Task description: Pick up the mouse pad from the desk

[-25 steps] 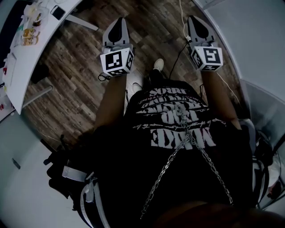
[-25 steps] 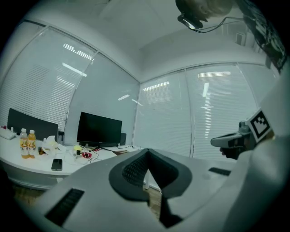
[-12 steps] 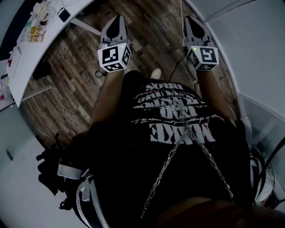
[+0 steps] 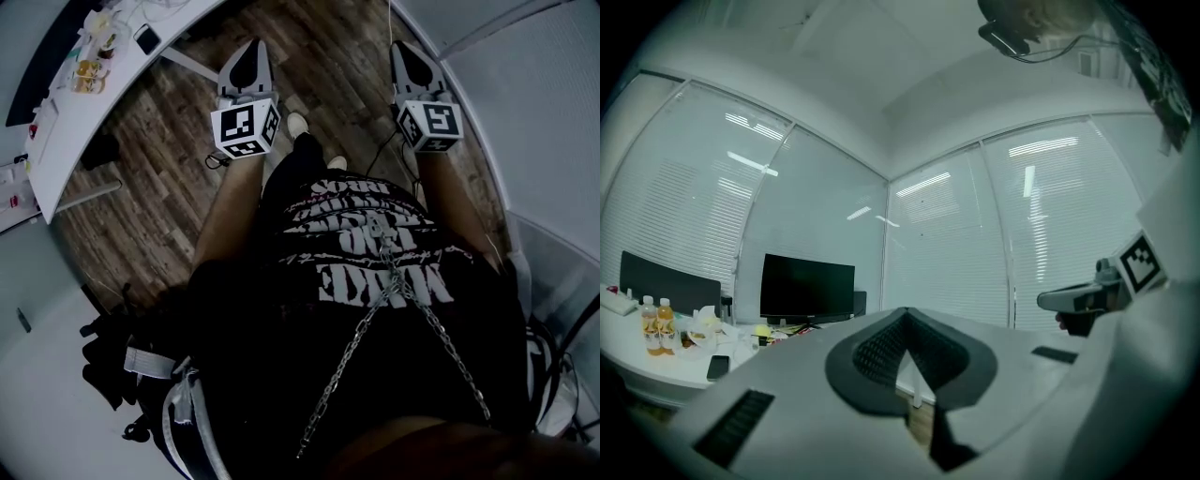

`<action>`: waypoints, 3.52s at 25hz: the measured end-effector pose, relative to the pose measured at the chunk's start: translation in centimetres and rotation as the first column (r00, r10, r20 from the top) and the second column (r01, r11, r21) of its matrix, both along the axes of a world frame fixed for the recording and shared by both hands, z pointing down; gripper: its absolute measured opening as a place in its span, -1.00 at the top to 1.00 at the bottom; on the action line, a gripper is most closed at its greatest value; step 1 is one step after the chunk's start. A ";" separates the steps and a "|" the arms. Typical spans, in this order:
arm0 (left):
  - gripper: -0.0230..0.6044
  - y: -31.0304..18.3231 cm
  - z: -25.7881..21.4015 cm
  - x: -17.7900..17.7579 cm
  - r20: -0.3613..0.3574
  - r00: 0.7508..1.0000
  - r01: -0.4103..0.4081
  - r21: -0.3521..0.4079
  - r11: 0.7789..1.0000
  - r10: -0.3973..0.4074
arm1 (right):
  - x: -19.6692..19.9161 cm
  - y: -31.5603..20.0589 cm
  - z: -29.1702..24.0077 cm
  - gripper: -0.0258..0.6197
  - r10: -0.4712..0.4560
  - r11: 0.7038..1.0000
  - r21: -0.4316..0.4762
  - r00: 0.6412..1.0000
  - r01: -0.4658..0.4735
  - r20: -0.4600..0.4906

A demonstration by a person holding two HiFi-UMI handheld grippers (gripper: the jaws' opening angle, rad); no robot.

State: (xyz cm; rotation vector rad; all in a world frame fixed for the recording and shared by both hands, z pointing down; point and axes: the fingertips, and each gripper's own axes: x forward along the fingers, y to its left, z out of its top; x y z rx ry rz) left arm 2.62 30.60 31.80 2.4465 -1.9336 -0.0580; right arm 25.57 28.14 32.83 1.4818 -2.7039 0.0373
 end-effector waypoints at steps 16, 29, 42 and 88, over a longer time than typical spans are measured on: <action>0.91 -7.8 4.4 -4.4 -0.053 0.999 -0.010 -0.085 0.996 0.006 | -3.7 -7.8 2.6 0.92 0.030 0.998 -0.056 0.999 -0.033 -0.041; 0.91 -15.2 2.6 -4.2 -0.057 0.996 -0.075 -0.052 0.996 0.072 | -3.9 -13.2 1.0 0.92 0.085 0.996 -0.032 0.995 -0.087 -0.049; 0.91 -23.3 0.7 -11.1 -0.085 0.994 -0.068 -0.008 0.998 0.067 | -11.8 -21.3 -1.6 0.92 0.068 0.998 0.007 0.994 -0.068 -0.084; 0.91 -43.4 2.6 -9.5 -0.087 0.989 0.109 -0.087 0.990 -0.116 | -10.3 -46.8 -0.3 0.92 -0.095 0.995 -0.045 0.995 0.093 -0.041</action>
